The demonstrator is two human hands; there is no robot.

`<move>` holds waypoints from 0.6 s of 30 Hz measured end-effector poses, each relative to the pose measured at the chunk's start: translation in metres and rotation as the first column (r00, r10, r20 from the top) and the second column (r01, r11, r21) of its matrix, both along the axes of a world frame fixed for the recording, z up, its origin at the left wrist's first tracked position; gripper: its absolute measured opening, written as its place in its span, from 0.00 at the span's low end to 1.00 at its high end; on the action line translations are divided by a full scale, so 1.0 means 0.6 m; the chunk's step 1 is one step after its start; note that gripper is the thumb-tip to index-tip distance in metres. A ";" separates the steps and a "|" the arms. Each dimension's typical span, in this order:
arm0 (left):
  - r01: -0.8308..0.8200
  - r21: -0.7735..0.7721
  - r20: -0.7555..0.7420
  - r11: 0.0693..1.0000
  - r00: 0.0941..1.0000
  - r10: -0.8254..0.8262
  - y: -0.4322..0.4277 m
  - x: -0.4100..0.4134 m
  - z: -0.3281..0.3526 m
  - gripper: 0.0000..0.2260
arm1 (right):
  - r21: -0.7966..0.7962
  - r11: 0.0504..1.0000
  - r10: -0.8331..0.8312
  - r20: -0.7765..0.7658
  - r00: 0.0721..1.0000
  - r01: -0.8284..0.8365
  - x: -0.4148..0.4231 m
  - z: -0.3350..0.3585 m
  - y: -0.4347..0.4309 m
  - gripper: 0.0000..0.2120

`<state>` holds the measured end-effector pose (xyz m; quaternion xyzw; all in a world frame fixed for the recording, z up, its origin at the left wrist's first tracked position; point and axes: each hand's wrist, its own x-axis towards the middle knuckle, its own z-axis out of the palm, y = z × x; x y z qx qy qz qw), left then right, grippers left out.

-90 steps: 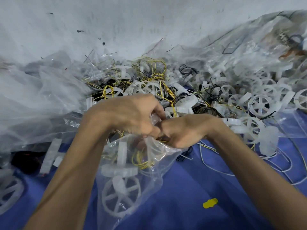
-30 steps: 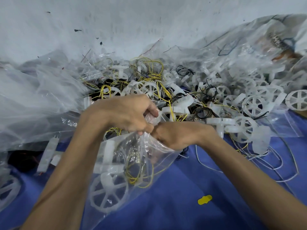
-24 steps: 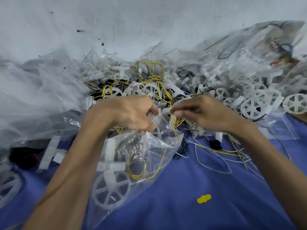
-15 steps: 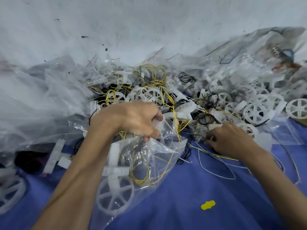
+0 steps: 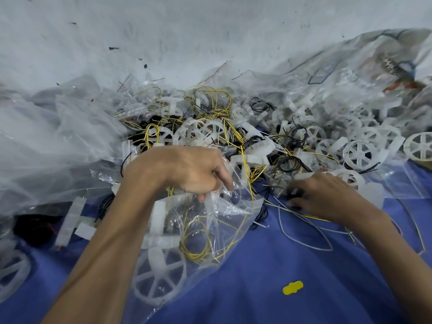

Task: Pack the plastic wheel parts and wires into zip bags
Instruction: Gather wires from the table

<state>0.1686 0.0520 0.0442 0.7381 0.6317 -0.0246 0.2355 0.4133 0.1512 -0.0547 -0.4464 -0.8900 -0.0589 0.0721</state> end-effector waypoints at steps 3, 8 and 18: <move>-0.039 -0.021 -0.014 0.999 0.999 0.038 0.005 0.000 -0.004 0.16 | 0.251 0.947 0.279 -0.345 0.896 -0.198 -0.009 -0.003 -0.006 0.10; -0.003 -0.015 -0.039 1.000 0.999 0.002 -0.001 0.009 -0.005 0.27 | 0.448 0.856 0.474 -0.478 0.739 -0.259 -0.033 -0.020 -0.019 0.15; 0.030 -0.025 -0.059 0.999 0.998 -0.031 0.000 0.021 -0.007 0.36 | 0.282 0.871 0.450 -0.785 0.426 -0.402 -0.089 -0.022 -0.083 0.13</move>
